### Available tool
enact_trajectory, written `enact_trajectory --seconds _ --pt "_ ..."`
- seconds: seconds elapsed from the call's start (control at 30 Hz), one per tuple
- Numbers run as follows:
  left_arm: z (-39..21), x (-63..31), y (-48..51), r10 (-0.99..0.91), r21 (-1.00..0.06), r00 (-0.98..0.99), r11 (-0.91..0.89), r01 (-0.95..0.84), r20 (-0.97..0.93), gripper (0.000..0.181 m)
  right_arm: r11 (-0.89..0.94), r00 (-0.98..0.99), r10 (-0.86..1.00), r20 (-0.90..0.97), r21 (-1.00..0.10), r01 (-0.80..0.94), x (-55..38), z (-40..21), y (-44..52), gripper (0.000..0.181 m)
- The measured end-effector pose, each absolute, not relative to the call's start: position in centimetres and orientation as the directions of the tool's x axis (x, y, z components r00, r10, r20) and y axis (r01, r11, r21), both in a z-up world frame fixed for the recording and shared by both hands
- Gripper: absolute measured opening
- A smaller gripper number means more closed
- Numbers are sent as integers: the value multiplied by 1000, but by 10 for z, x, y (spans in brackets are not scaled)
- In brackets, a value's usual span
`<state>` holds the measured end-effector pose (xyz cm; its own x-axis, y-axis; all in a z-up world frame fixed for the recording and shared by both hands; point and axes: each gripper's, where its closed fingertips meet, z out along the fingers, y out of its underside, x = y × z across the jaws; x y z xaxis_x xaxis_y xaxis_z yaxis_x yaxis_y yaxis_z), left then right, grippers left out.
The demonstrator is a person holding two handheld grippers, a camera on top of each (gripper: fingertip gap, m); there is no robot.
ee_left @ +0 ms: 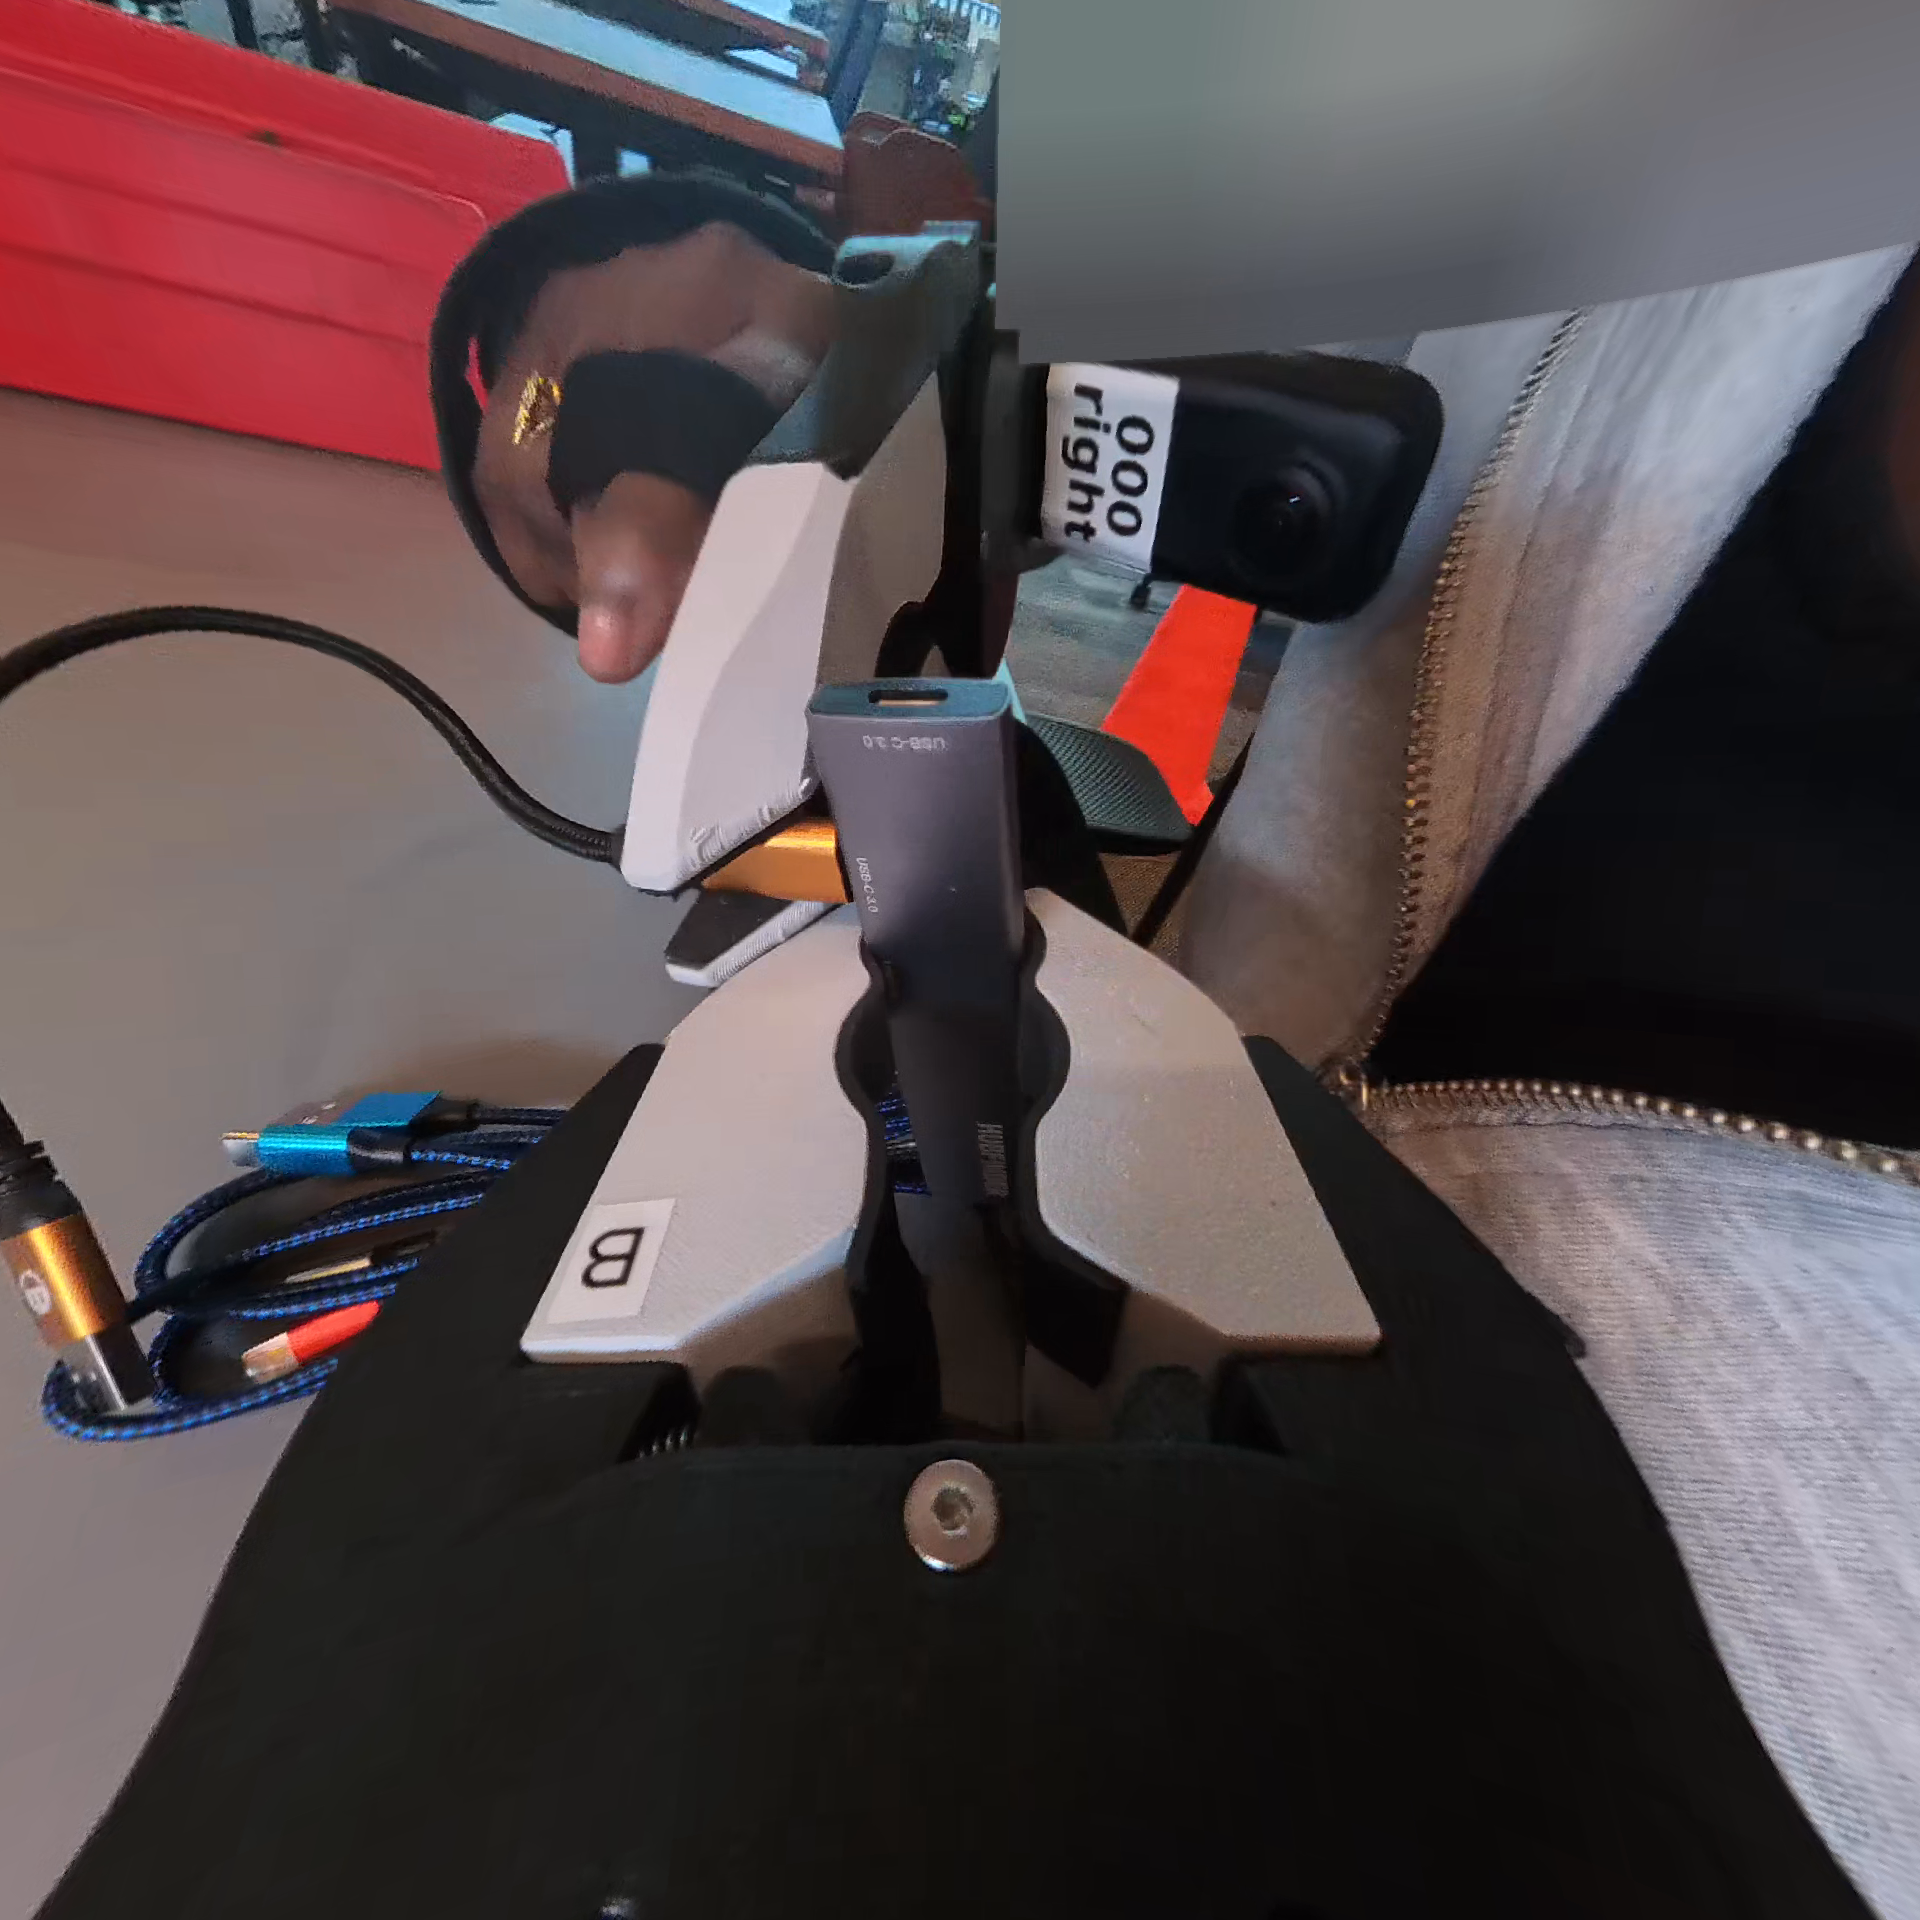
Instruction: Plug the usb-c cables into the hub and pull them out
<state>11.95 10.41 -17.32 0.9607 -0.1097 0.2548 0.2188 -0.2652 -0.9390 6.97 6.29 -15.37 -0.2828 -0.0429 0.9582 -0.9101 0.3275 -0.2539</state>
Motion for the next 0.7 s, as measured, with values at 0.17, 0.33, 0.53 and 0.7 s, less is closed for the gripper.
enact_trajectory --seconds 0.17,0.33,0.53,0.7 --pt "-182 119 106 -88 -929 968 -312 198 235 25 317 -396 -18 918 -371 -873 67 -165 67 14" --pt "-186 115 107 -40 -925 977 -331 187 212 22 325 -459 -37 887 -424 -845 62 -172 67 13" --pt "-193 120 108 -44 -923 990 -369 107 132 28 376 -523 -113 845 -451 -809 57 -187 74 6" --pt "-185 121 106 -68 -939 986 -320 121 150 21 401 -513 -149 846 -422 -813 58 -175 69 6"
